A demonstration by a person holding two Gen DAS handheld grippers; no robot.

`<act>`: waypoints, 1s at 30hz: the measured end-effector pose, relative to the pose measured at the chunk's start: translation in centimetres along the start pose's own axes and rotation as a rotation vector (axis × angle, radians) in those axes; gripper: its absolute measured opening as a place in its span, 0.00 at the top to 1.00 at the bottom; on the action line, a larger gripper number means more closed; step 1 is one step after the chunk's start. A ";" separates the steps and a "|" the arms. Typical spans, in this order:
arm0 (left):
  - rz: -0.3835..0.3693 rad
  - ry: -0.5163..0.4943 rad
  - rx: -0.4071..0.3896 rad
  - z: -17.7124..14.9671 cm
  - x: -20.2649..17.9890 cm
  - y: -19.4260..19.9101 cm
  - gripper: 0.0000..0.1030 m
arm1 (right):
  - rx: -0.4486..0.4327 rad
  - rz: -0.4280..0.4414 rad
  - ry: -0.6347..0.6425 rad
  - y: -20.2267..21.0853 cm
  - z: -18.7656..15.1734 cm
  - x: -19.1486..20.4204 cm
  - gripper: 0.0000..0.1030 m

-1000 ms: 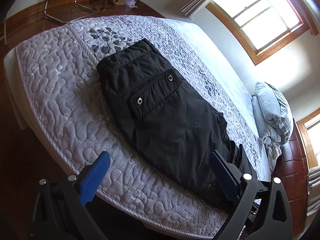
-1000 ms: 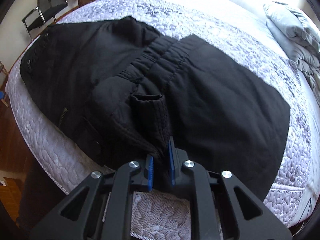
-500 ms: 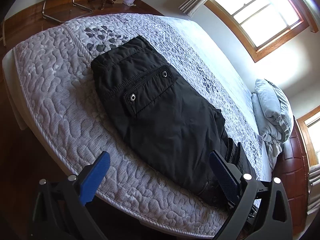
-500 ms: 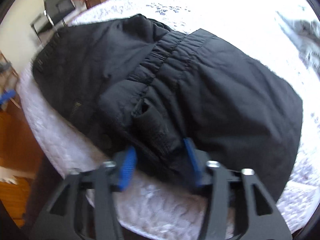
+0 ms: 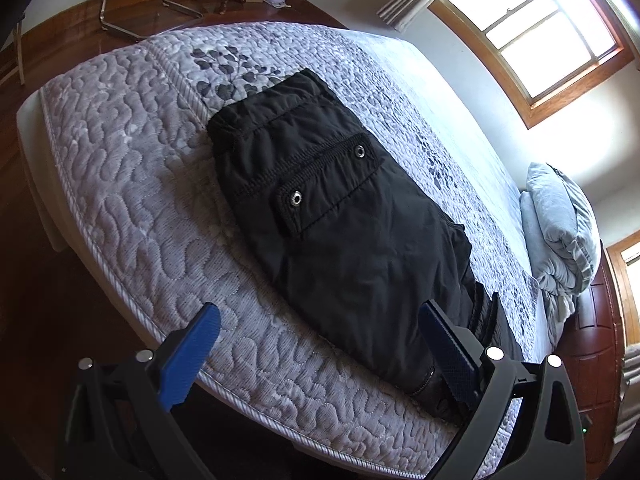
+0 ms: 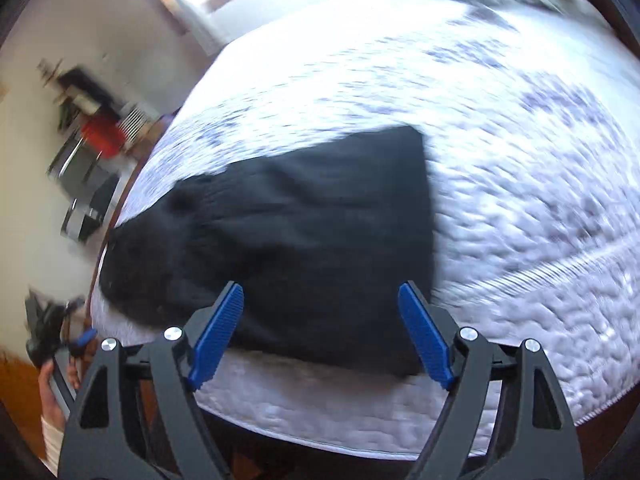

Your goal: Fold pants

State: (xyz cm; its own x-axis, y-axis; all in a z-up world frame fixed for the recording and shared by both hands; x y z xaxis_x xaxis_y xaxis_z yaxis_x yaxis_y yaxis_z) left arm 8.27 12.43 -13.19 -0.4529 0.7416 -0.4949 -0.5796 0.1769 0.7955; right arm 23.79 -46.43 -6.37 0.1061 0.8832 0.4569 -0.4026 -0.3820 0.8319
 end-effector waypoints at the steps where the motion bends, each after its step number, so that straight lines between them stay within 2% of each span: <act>1: 0.005 -0.001 0.001 0.0 0.0 0.0 0.04 | 0.011 0.002 -0.029 -0.2 -0.2 -1.3 0.21; 4: 0.013 -0.005 0.007 0.0 -0.1 0.1 0.04 | 0.071 0.029 -0.098 -1.9 -0.6 -4.1 0.21; 5: 0.015 -0.006 0.009 -0.1 -0.2 0.1 0.04 | 0.095 0.064 -0.121 -2.6 -0.9 -4.9 0.21; 8: 0.027 -0.008 0.012 -0.2 -0.3 0.0 0.04 | 0.146 0.157 -0.188 -4.7 -1.2 -6.0 0.21; 12: 0.045 -0.002 0.024 -0.2 -0.1 -0.3 0.04 | 0.186 0.224 -0.224 -6.5 -1.6 -6.9 0.20; 13: 0.048 -0.002 0.026 -0.2 -0.1 -0.3 0.04 | 0.184 0.230 -0.220 -6.6 -1.6 -6.9 0.23; 15: 0.055 -0.004 0.029 -0.3 -0.1 -0.4 0.04 | 0.187 0.282 -0.210 -6.9 -1.6 -6.4 0.45; 17: 0.059 -0.006 0.031 -0.4 -0.1 -0.6 0.04 | 0.188 0.271 -0.192 -6.8 -1.4 -6.2 0.52; 18: 0.060 -0.006 0.037 -0.4 -0.1 -0.9 0.04 | 0.183 0.258 -0.159 -6.5 -1.3 -5.9 0.59; 21: 0.055 0.003 0.054 -0.6 -0.1 -1.8 0.04 | 0.167 0.275 -0.168 -5.7 -0.5 -5.7 0.76; 24: 0.045 0.014 0.068 -1.0 -0.2 -2.7 0.04 | 0.147 0.265 -0.157 -4.6 0.2 -5.6 0.82; 27: 0.035 0.012 0.086 -1.3 -0.4 -3.6 0.04 | 0.134 0.200 -0.141 -3.6 0.2 -6.0 0.81; 30: 0.030 0.010 0.101 -1.7 -0.1 -4.2 0.04 | 0.134 0.179 -0.154 -3.4 0.2 -6.6 0.79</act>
State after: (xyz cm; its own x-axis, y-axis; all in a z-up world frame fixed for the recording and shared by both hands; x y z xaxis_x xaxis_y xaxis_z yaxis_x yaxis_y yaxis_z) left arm 9.64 10.52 -17.05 -0.4766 0.7409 -0.4732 -0.4941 0.2194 0.8413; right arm 24.61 -51.00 -12.12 0.1856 0.7501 0.6347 -0.3045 -0.5702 0.7630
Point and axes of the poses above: each gripper's, at about its wrist camera, not at the fingertips, and y roughly against the way its jaws point, x to its left, z to its top, the point moved 4 cm from there along -y, roughly the way its jaws point, and after that the axes turned 3 degrees about -y, right-handed, at the moved point
